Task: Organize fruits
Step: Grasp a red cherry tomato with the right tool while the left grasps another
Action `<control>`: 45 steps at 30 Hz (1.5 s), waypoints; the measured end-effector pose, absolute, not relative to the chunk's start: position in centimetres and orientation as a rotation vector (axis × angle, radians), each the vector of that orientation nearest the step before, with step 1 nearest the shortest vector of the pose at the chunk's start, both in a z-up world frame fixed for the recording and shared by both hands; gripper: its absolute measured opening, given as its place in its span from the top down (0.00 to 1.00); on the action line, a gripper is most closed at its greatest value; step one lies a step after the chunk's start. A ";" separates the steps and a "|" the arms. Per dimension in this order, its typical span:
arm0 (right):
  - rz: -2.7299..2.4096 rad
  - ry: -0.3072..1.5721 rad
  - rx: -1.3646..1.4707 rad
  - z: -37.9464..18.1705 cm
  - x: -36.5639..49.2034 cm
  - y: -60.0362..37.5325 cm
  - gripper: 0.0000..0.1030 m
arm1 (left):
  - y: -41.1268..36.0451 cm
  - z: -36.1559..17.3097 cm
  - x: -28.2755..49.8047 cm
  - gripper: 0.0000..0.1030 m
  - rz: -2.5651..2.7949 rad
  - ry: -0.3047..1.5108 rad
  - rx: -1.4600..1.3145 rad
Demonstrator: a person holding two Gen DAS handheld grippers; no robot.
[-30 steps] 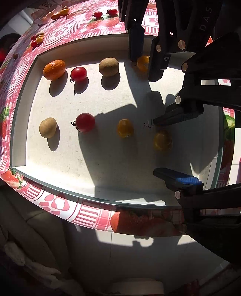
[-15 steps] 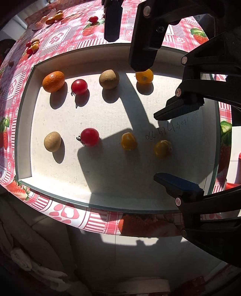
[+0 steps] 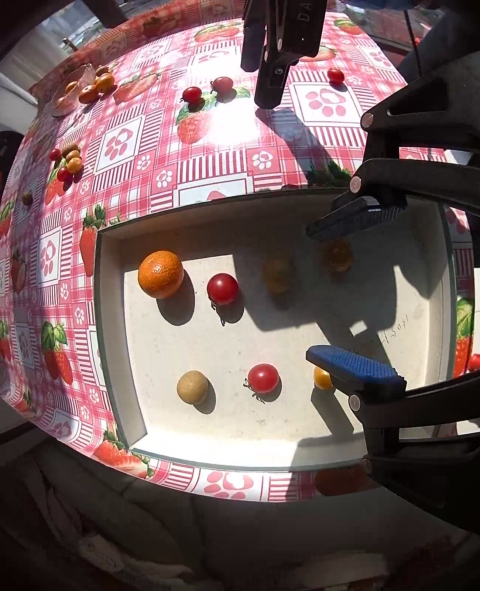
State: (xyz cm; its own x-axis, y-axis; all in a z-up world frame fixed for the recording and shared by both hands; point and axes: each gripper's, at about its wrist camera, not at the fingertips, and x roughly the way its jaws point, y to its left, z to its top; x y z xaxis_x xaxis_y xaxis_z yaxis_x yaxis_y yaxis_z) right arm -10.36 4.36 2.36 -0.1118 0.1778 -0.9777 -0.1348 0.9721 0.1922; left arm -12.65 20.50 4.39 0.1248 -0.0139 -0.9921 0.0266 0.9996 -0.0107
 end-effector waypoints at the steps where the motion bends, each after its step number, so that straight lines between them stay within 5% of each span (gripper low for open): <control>1: 0.245 1.663 0.042 2.3 -10.3 3.4 0.21 | 19.7 4.6 -12.4 0.41 -0.043 1.442 0.015; 14: 0.198 1.706 0.132 2.1 -15.2 -5.9 0.21 | 14.0 3.9 -10.1 0.41 -0.226 1.448 0.089; 34: 0.253 1.677 0.030 0.9 -20.2 -4.5 0.21 | 4.0 0.1 -3.4 0.41 -0.321 1.453 0.133; 43: 0.292 1.651 -0.095 -0.3 -20.7 0.9 0.47 | 1.4 -1.3 -1.9 0.42 -0.300 1.460 0.169; 45: 0.294 1.643 -0.147 -0.4 -21.1 1.8 0.55 | 1.1 -1.5 -2.0 0.51 -0.291 1.459 0.182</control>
State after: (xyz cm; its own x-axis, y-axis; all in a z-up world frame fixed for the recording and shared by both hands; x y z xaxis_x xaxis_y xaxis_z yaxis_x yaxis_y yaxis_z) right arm -21.11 1.82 -0.40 -0.0957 0.0798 -0.9922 -0.2697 0.9574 0.1031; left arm -2.00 1.11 -1.54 0.0852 -0.0836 -0.9929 0.3034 0.9513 -0.0540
